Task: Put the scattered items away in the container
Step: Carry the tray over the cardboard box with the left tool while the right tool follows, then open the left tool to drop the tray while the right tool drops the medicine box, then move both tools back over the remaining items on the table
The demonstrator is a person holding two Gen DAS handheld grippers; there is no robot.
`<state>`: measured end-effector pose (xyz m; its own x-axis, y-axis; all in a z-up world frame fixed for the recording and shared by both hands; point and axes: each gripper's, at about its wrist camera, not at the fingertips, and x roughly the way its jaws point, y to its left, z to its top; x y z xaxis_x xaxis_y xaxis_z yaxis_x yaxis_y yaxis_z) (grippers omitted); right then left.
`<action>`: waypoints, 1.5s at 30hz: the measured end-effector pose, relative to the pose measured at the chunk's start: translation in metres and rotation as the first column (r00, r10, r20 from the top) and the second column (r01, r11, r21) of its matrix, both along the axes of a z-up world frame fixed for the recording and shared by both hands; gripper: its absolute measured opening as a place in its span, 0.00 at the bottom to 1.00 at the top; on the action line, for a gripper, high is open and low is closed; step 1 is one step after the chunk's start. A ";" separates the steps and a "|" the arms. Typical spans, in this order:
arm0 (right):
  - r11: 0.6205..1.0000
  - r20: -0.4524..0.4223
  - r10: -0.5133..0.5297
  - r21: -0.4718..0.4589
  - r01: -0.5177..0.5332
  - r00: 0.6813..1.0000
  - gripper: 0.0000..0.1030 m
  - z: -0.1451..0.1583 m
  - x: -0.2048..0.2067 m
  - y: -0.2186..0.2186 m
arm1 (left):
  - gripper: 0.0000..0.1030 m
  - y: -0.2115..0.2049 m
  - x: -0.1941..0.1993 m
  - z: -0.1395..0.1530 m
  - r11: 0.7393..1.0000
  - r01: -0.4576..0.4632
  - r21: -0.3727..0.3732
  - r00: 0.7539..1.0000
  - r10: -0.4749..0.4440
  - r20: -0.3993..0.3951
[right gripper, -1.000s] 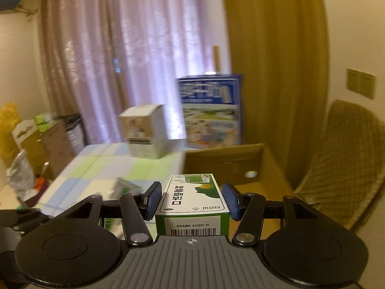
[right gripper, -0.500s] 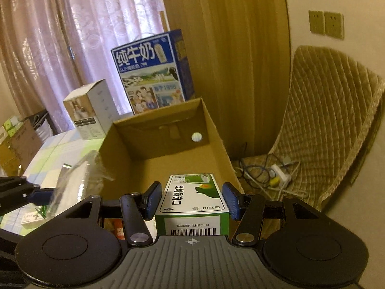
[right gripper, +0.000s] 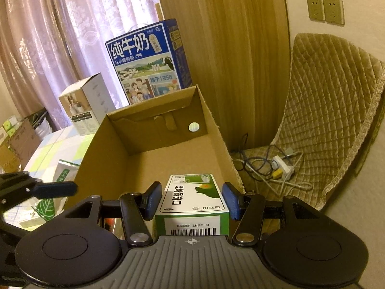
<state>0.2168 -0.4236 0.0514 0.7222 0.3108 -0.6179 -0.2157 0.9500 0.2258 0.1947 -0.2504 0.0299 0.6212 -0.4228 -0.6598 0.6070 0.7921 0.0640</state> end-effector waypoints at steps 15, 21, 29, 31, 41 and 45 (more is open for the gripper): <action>1.000 0.002 0.020 -0.006 -0.020 1.000 0.52 -0.002 0.006 0.020 | 0.70 0.063 -0.042 0.017 0.987 -0.139 -0.079 0.990 0.140 0.006; 1.000 0.033 0.001 0.006 -0.001 0.999 0.62 0.009 -0.013 0.017 | 0.70 0.093 -0.056 0.018 0.972 -0.210 -0.108 0.977 0.211 0.001; 0.998 0.056 0.017 0.066 -0.021 0.998 0.75 0.028 -0.066 0.031 | 0.78 0.142 -0.084 0.021 0.935 -0.325 -0.141 0.946 0.323 -0.037; 0.996 0.058 0.027 0.085 -0.032 0.998 0.78 0.033 -0.079 0.038 | 0.81 0.154 -0.094 0.022 0.924 -0.350 -0.154 0.937 0.348 -0.040; 0.979 0.080 0.137 0.140 -0.147 0.987 0.88 0.050 -0.144 0.099 | 0.84 0.214 -0.144 0.021 0.871 -0.466 -0.155 0.885 0.461 -0.070; 0.970 0.060 0.190 0.143 -0.197 0.980 0.92 0.044 -0.164 0.125 | 0.88 0.238 -0.162 0.023 0.847 -0.506 -0.165 0.862 0.500 -0.076</action>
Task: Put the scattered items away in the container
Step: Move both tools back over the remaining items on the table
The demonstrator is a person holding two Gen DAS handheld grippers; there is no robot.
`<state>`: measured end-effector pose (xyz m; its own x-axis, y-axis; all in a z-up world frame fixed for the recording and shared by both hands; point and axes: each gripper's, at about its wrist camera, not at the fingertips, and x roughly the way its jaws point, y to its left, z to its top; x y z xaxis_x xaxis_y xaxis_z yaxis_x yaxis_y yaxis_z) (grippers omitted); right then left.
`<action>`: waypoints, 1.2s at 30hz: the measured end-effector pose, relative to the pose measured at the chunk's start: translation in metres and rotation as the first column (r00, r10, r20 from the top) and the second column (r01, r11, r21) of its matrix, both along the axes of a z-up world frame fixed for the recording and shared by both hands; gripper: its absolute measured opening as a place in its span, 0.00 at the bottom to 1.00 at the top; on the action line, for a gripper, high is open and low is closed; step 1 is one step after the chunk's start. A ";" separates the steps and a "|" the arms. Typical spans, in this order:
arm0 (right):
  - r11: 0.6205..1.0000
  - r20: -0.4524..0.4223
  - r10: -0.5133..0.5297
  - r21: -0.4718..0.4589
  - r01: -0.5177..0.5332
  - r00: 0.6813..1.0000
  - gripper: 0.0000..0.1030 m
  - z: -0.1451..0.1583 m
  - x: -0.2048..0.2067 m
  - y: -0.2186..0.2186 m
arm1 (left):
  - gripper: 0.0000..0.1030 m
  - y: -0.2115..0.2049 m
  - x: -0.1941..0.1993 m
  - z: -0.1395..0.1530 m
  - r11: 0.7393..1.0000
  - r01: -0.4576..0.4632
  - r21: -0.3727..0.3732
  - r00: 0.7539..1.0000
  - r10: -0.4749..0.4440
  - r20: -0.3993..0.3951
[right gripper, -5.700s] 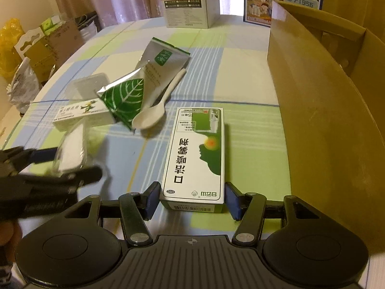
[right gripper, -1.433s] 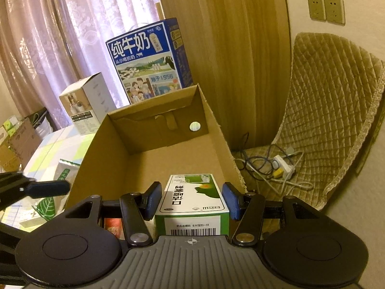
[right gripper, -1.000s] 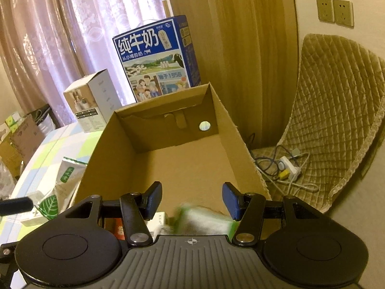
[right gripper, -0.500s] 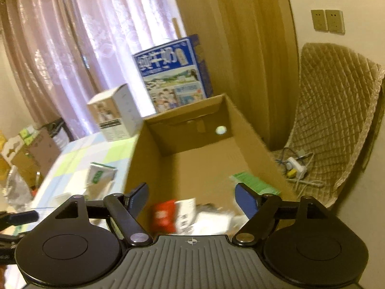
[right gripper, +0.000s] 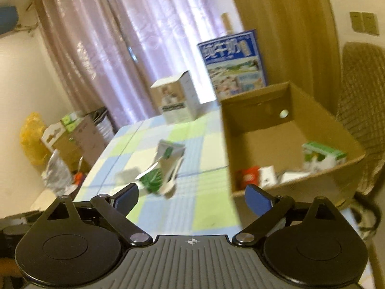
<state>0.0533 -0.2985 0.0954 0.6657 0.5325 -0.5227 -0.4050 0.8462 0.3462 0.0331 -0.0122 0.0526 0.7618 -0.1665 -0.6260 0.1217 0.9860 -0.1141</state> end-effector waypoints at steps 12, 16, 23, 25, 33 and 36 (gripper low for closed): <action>0.996 -0.046 0.044 -0.071 -0.047 0.998 0.95 -0.037 -0.031 0.028 | 0.92 0.045 -0.036 -0.006 0.996 -0.087 -0.003 0.996 0.087 -0.017; 0.994 -0.059 0.055 -0.092 -0.060 0.997 0.95 -0.043 -0.033 0.031 | 0.93 0.049 -0.041 -0.010 0.995 -0.095 -0.009 0.995 0.094 -0.021; 0.991 -0.065 0.069 -0.107 -0.075 0.996 0.95 -0.046 -0.032 0.033 | 0.93 0.050 -0.040 -0.015 0.996 -0.088 -0.002 0.996 0.088 -0.030; 0.991 -0.069 0.069 -0.108 -0.076 0.995 0.95 -0.047 -0.032 0.033 | 0.93 0.050 -0.040 -0.016 0.996 -0.089 -0.002 0.996 0.089 -0.031; 0.989 -0.082 0.076 -0.122 -0.086 0.994 0.96 -0.048 -0.030 0.035 | 0.94 0.053 -0.035 -0.024 0.996 -0.086 0.009 0.995 0.086 -0.048; 0.988 -0.094 0.076 -0.130 -0.088 0.993 0.96 -0.050 -0.029 0.037 | 0.94 0.055 -0.032 -0.026 0.996 -0.083 0.010 0.995 0.083 -0.053</action>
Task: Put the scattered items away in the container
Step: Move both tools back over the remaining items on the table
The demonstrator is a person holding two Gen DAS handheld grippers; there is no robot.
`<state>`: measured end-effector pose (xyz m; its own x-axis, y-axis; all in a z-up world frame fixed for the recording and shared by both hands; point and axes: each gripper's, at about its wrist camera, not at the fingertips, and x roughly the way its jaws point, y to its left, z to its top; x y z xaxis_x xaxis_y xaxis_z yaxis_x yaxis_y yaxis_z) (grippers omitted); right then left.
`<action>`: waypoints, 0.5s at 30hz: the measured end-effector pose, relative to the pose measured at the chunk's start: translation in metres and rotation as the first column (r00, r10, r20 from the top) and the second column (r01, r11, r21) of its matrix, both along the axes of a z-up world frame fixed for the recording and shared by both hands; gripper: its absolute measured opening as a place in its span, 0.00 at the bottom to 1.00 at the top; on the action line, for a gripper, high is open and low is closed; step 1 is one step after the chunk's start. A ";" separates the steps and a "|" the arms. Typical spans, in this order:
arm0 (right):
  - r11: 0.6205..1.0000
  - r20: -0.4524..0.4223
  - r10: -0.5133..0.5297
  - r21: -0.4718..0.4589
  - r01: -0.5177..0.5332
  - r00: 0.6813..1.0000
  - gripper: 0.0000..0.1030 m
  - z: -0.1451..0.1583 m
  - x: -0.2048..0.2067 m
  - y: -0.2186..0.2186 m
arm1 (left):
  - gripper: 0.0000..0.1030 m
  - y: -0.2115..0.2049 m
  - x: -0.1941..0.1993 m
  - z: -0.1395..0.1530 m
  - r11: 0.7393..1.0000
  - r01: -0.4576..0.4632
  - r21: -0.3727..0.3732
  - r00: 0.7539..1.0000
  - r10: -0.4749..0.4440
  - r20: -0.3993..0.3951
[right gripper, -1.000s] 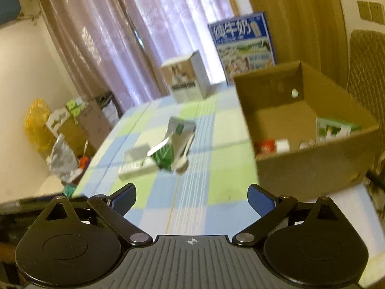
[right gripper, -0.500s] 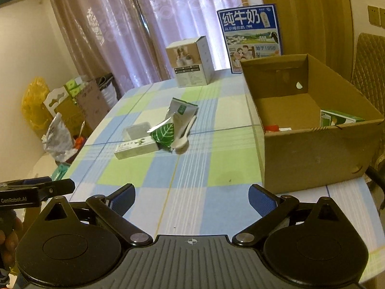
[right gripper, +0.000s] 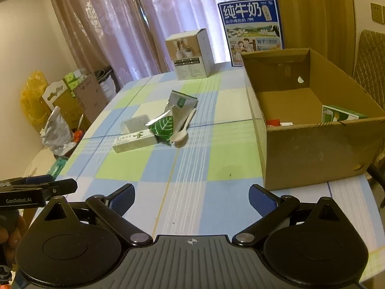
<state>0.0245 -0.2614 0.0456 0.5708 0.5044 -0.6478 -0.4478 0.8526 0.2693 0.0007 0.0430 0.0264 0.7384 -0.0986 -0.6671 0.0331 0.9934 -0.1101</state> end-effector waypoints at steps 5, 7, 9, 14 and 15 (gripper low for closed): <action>1.000 -0.023 0.017 -0.023 -0.018 1.000 0.96 -0.003 0.005 0.006 | 0.94 0.004 0.006 -0.004 1.000 0.007 0.011 1.000 -0.007 -0.011; 0.999 -0.034 0.026 -0.022 -0.026 0.999 0.96 -0.004 0.008 0.008 | 0.94 0.006 0.008 -0.006 1.000 0.011 0.019 1.000 -0.011 -0.014; 0.999 -0.048 0.037 -0.023 -0.038 0.998 0.96 -0.006 0.012 0.011 | 0.94 0.009 0.012 -0.008 0.999 0.018 0.028 1.000 -0.018 -0.020; 0.997 -0.071 0.069 -0.032 -0.072 0.995 0.96 -0.011 0.022 0.025 | 0.94 0.017 0.022 -0.015 0.997 0.045 0.058 0.999 -0.044 -0.030; 0.996 -0.073 0.076 -0.035 -0.079 0.994 0.96 -0.012 0.024 0.029 | 0.94 0.020 0.025 -0.017 0.996 0.053 0.064 0.998 -0.051 -0.033</action>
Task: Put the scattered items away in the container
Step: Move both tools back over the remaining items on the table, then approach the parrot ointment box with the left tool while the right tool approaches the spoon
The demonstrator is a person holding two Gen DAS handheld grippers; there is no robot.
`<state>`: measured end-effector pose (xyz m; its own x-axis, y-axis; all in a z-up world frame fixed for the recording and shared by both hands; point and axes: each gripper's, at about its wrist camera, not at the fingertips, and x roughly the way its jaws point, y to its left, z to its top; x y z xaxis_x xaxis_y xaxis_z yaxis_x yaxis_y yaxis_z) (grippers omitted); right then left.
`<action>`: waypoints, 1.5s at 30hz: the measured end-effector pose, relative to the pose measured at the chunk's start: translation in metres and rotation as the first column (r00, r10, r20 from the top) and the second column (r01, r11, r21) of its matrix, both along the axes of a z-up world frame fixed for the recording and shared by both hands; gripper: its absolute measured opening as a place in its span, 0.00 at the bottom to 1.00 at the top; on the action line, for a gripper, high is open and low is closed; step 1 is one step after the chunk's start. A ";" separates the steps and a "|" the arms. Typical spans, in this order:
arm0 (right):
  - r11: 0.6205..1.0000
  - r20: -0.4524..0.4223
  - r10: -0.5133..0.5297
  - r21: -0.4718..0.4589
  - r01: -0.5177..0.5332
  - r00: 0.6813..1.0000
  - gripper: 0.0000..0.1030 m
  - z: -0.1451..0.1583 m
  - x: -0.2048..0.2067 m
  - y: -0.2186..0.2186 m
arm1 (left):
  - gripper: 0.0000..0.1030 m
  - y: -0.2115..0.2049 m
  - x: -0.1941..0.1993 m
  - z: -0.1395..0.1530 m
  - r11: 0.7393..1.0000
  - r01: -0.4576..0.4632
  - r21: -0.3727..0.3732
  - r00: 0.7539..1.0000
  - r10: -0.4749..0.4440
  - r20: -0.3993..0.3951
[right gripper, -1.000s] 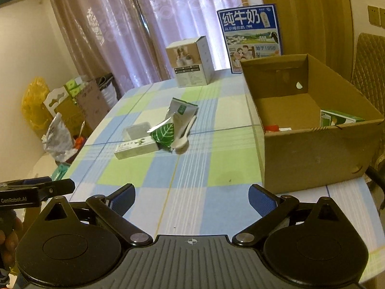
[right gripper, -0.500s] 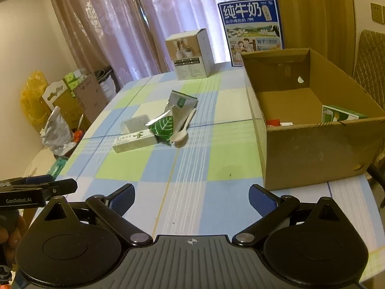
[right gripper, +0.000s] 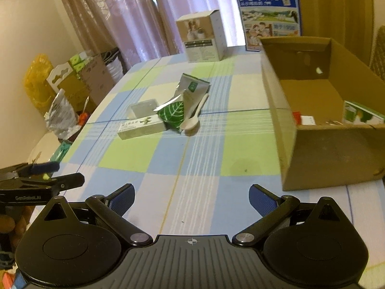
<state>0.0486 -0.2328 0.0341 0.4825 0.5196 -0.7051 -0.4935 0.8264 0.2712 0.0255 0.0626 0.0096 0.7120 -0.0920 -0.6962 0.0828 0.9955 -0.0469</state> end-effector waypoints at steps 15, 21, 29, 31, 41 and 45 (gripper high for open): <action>0.995 0.013 0.073 -0.071 -0.072 0.997 0.96 -0.023 0.050 0.054 | 0.94 0.048 0.071 -0.032 0.980 0.157 0.123 0.987 -0.153 -0.038; 0.993 0.040 0.085 -0.087 -0.081 0.996 0.96 -0.037 0.076 0.076 | 0.94 0.056 0.104 -0.047 0.961 0.232 0.149 0.973 -0.227 -0.052; 0.989 0.060 0.105 -0.112 -0.098 0.993 0.94 -0.056 0.109 0.096 | 0.93 0.063 0.158 -0.073 0.932 0.295 0.211 0.955 -0.288 -0.065; 0.988 0.062 0.112 -0.115 -0.104 0.992 0.92 -0.060 0.115 0.099 | 0.93 0.065 0.169 -0.079 0.927 0.317 0.200 0.948 -0.311 -0.064; 0.986 0.060 0.121 -0.126 -0.113 0.991 0.81 -0.080 0.140 0.108 | 0.78 0.061 0.202 -0.100 0.899 0.410 0.150 0.912 -0.405 -0.068; 0.985 0.062 0.125 -0.128 -0.116 0.990 0.76 -0.085 0.150 0.118 | 0.66 0.057 0.200 -0.100 0.899 0.412 0.145 0.911 -0.406 -0.074</action>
<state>0.1985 -0.1152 -0.0511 0.4722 0.4876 -0.7344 -0.6057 0.7848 0.1316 0.2254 0.1193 -0.0901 0.6054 -0.2589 -0.7526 0.4856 0.8693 0.0916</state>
